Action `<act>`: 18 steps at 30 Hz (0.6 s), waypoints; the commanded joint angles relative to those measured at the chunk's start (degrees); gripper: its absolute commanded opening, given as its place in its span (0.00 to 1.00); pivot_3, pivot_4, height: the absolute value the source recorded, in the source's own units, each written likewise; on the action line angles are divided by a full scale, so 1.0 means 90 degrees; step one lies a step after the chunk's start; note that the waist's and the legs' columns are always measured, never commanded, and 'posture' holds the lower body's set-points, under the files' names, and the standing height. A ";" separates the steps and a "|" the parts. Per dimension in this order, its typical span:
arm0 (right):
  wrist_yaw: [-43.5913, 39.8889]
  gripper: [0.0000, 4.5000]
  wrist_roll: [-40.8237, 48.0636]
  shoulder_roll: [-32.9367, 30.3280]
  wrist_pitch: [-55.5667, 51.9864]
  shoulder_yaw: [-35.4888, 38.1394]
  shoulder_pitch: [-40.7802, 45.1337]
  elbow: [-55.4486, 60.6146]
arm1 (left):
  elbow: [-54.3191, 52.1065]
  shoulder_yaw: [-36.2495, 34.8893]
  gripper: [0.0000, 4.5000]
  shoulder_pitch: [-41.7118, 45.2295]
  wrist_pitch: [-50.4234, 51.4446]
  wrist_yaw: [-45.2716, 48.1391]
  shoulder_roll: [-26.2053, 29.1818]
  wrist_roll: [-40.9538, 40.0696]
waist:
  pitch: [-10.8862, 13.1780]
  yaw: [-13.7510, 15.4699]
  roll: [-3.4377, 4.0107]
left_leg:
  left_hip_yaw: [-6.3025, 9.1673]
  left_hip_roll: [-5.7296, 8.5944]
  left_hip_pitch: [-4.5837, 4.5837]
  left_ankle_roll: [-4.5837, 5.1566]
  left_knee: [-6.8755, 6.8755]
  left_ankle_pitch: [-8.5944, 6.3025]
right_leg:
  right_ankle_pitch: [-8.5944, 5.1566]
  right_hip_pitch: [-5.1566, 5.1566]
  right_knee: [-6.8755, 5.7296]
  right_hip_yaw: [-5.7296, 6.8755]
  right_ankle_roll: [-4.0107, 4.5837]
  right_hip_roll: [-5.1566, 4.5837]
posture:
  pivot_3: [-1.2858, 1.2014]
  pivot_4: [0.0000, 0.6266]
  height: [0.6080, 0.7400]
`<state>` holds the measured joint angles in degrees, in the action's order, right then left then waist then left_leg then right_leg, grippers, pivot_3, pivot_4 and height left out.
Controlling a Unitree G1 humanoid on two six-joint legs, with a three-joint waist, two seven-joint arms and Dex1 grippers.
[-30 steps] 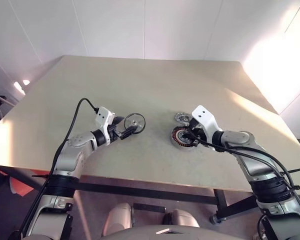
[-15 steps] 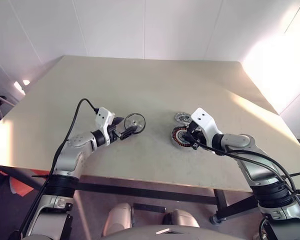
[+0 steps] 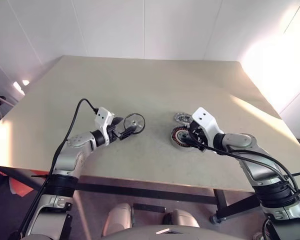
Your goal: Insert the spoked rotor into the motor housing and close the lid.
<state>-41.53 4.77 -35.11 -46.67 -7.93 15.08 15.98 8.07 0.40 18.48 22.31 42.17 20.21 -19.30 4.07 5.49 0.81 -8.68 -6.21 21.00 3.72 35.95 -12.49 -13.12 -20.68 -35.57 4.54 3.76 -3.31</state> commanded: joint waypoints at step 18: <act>0.0100 0.01 0.0245 -0.0046 0.0128 0.0073 0.0329 -0.0144 | -0.0075 -0.0102 1.00 0.0118 -0.0136 0.0004 0.0049 0.0020 | 0.0000 0.0002 0.0000 | 0.0000 0.0000 0.0002 0.0000 0.0000 0.0000 | 0.0012 -0.0001 0.0000 0.0000 0.0020 0.0000 | 0.52 0.00 1.00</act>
<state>-40.17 6.04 -34.84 -46.37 -7.51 17.87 12.30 8.35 0.38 18.50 22.23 42.17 20.20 -19.03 4.07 5.50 0.82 -8.68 -6.21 21.02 3.71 35.95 -12.49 -13.01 -20.69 -35.57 4.55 3.94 -3.31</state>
